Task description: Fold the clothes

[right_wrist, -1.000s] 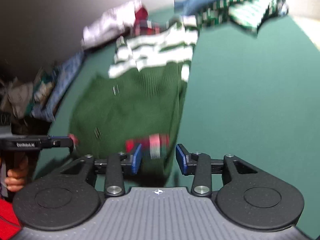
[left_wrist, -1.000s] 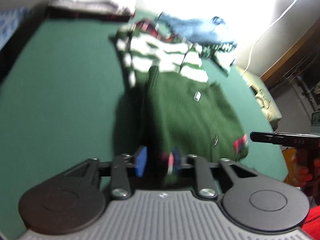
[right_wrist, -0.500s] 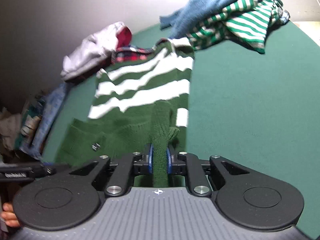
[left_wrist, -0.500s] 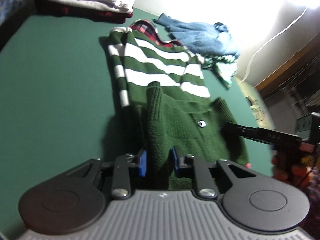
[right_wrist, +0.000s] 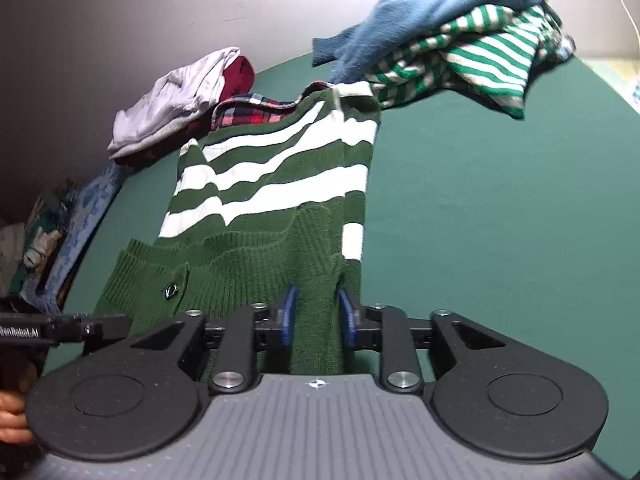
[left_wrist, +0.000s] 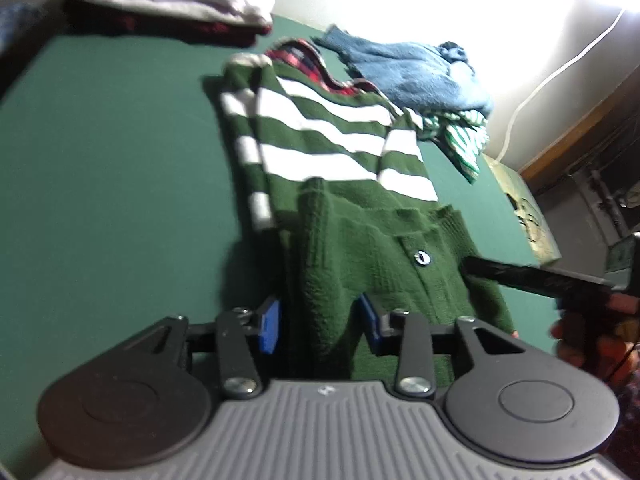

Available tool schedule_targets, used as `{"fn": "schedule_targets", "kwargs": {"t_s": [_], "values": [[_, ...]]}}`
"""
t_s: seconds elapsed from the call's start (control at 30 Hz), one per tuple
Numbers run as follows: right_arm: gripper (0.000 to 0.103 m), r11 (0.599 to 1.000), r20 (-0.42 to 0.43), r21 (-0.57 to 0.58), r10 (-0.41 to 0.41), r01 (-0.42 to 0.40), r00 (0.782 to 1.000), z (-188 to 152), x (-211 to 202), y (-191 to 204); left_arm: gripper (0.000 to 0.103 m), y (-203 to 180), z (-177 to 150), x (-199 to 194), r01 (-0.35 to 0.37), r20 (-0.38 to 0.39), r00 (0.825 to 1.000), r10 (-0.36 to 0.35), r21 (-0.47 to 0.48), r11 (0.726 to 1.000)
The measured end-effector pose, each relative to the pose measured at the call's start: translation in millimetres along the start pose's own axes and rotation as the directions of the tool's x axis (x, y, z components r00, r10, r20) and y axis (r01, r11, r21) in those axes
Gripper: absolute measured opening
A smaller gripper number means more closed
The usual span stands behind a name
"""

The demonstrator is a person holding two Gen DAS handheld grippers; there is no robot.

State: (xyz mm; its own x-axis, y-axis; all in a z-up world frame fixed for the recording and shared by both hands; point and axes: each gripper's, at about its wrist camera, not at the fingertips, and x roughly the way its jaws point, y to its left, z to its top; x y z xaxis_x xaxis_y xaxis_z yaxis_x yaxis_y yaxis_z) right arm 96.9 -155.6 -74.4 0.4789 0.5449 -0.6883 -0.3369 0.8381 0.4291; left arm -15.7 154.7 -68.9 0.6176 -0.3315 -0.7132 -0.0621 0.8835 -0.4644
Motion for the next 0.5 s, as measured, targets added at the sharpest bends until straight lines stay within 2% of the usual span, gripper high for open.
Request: {"fn": "schedule_targets", "kwargs": {"t_s": [0.03, 0.07, 0.13, 0.3, 0.37, 0.43, 0.5], "values": [[0.047, 1.000, 0.006, 0.027, 0.010, -0.010, 1.000, 2, -6, -3, 0.046, 2, 0, -10, -0.020, 0.012, 1.000, 0.020, 0.003, 1.000], [0.050, 0.999, -0.001, 0.033, 0.028, -0.028, 1.000, 2, -15, -5, 0.059, 4, -3, -20, -0.044, 0.021, 0.999, 0.044, 0.009, 0.999], [0.060, 0.998, -0.062, 0.028, 0.050, -0.049, 0.997, -5, -29, -6, 0.070, 6, -10, -38, -0.083, 0.028, 0.996, 0.082, 0.023, 0.996], [0.061, 0.997, -0.189, 0.021, 0.072, -0.069, 0.979, -34, -43, -3, 0.078, -1, -36, -45, -0.025, -0.068, 0.997, 0.025, -0.002, 1.000], [0.061, 0.996, -0.207, 0.041, 0.088, -0.081, 0.974, -41, -40, -1, 0.080, -4, -40, -33, -0.024, -0.097, 0.995, 0.021, -0.027, 0.999], [0.061, 0.997, -0.211, 0.050, 0.070, -0.060, 0.975, -45, -34, 1, 0.079, -6, -44, -21, -0.038, -0.122, 0.992, 0.031, -0.053, 0.998], [0.061, 0.997, -0.213, 0.055, 0.058, -0.047, 0.975, -47, -30, 1, 0.079, -9, -46, -18, -0.052, -0.113, 0.992, 0.046, -0.053, 0.997]]}}
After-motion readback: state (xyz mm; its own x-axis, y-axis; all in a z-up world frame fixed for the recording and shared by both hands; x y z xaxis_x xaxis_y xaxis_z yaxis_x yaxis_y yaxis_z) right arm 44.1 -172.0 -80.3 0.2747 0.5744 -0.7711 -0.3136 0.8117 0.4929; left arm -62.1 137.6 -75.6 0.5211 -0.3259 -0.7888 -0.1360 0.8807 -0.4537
